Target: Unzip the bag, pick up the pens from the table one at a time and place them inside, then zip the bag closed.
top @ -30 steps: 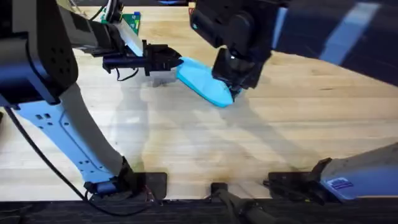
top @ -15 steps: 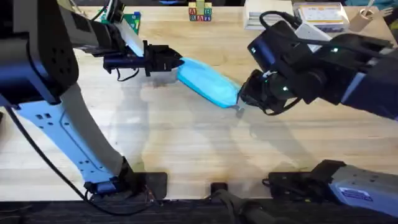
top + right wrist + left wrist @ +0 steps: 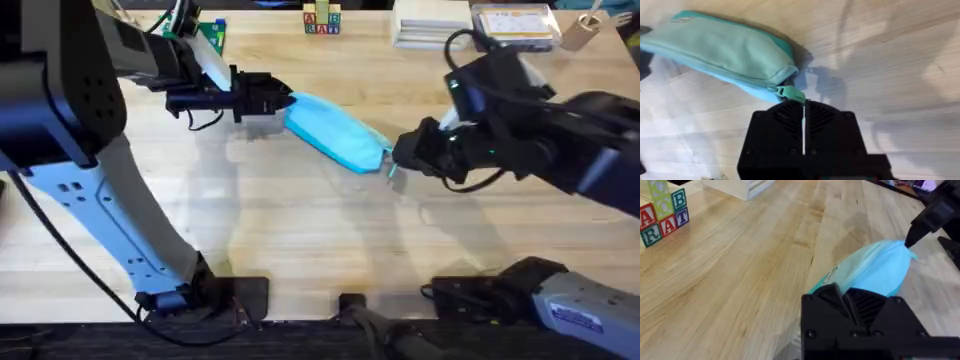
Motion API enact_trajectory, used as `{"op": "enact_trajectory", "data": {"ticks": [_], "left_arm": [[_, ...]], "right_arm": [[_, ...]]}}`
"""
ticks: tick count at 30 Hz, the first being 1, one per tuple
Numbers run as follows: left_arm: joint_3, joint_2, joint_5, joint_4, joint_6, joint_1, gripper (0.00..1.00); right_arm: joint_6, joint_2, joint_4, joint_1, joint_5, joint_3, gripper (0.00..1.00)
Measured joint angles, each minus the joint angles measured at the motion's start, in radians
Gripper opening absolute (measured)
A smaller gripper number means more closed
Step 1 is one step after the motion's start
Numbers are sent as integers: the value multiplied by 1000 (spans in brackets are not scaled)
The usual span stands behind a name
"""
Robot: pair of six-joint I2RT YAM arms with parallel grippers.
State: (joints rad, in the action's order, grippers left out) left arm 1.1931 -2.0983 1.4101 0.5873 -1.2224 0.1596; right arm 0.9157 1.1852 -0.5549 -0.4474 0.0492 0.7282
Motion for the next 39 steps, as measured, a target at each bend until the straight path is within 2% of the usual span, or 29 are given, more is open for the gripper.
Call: {"op": "enact_trajectory", "data": {"ticks": [1, 2, 4, 6, 7, 8, 10, 11, 12, 21, 24, 28, 31, 33, 37, 38, 39], "left_arm": [[0, 0, 0, 0, 0, 0, 42], [0, 0, -1, -1, 0, 2, 42], [0, 0, -1, -1, 0, 2, 42], [0, 0, -1, -1, 0, 2, 42], [0, 0, -1, -1, 0, 2, 42], [0, 0, -2, -1, 0, 2, 42], [0, 0, -4, -1, 0, 2, 42], [0, 0, -4, -1, 0, 2, 42], [0, 0, -4, -1, 0, 2, 42], [0, 0, -4, -1, 0, 2, 42], [0, 0, -5, -1, 0, 2, 42], [0, 0, -4, -1, 0, 2, 42], [0, 0, -4, -1, -1, 2, 43], [0, 0, -3, -5, -1, 2, 216], [0, 0, -3, -5, 0, 8, 835], [0, 0, -3, -3, 2, 9, 953], [0, 0, -3, -3, 2, 10, 982]], "right_arm": [[-11, -22, -2, 0, 0, -1, 30], [-51, -113, -17, 1, -3, -4, 30], [-64, -137, -18, 1, -3, -4, 30], [-87, -167, -27, 1, -4, -4, 94], [-92, -172, -35, 1, -6, -4, 170], [-101, -183, -65, 3, -8, -4, 540], [-103, -195, -86, 4, -8, -4, 835], [-107, -203, -94, 4, -8, -5, 946], [-109, -216, -101, 4, -8, -5, 985], [-169, -415, -138, 4, -9, -5, 997], [-301, -563, -141, 4, -7, -5, 997], [-382, -615, -142, 4, -2, -5, 997], [-520, -636, -143, 4, 1, -5, 997], [-564, -636, -143, 4, 0, -4, 997], [-653, -636, -142, 4, 0, -4, 997], [-674, -636, -142, 4, 0, -4, 997], [-690, -636, -142, 4, 0, -4, 997]]}}
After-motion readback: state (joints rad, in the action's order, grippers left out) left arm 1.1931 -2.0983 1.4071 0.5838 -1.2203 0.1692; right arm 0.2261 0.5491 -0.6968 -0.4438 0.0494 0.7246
